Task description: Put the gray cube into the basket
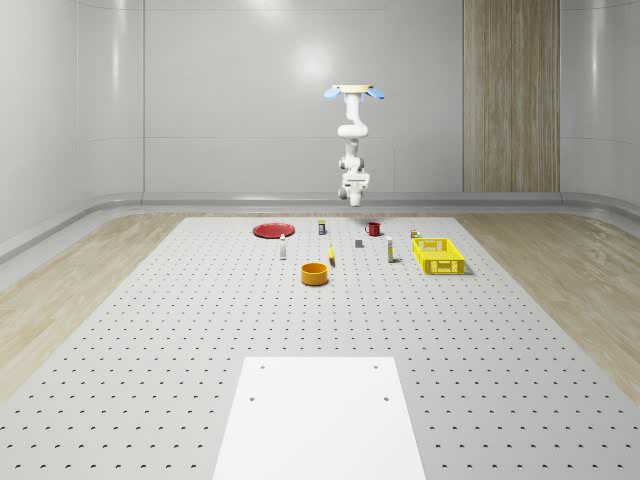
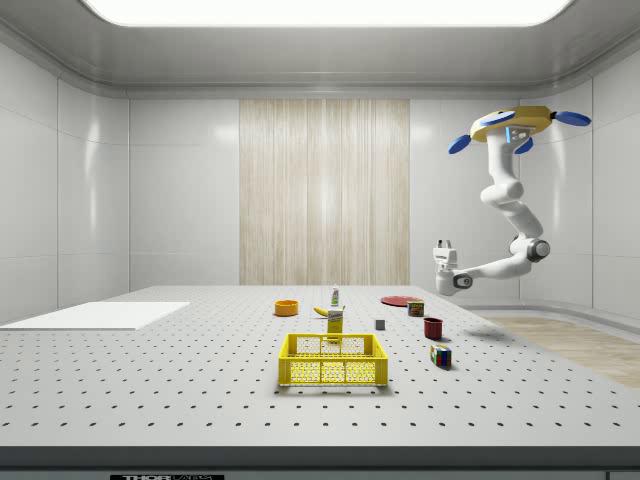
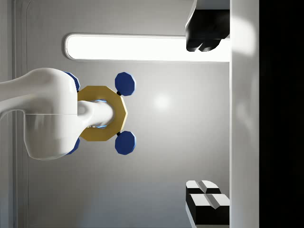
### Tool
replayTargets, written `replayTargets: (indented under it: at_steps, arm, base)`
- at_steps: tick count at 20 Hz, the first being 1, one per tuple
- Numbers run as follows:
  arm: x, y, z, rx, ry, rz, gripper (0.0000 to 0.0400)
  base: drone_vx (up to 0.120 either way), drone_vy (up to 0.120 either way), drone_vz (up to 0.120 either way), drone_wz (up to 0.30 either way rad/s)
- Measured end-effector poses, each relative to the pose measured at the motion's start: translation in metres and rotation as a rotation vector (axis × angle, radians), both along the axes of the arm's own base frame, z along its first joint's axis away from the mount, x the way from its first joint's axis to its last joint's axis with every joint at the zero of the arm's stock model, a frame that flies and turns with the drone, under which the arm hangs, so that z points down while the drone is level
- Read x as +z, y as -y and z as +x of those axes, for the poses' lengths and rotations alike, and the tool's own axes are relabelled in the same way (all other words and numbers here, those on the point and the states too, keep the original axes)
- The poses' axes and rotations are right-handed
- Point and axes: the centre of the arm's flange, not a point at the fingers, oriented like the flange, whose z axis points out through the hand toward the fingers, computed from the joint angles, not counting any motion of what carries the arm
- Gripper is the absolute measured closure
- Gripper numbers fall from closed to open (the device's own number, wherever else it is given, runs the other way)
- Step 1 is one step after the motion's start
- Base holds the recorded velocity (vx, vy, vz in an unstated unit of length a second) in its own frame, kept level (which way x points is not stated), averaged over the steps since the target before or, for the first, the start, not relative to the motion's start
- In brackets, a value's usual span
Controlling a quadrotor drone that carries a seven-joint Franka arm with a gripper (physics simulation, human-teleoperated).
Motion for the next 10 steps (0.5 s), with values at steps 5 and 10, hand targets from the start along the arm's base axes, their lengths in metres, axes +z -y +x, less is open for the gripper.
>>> replayTargets:
  at_steps: [5,10]
  arm:
    - [0.0,-0.0008,-0.0004,0.0,0.004,-0.008,0.0]
    - [-0.0001,-0.0027,-0.0008,-0.001,0.008,-0.027,0.0]
  base:
    - [0.12,0.0,-0.04,0.0]
    - [0.12,0.0,0.0,0.0]
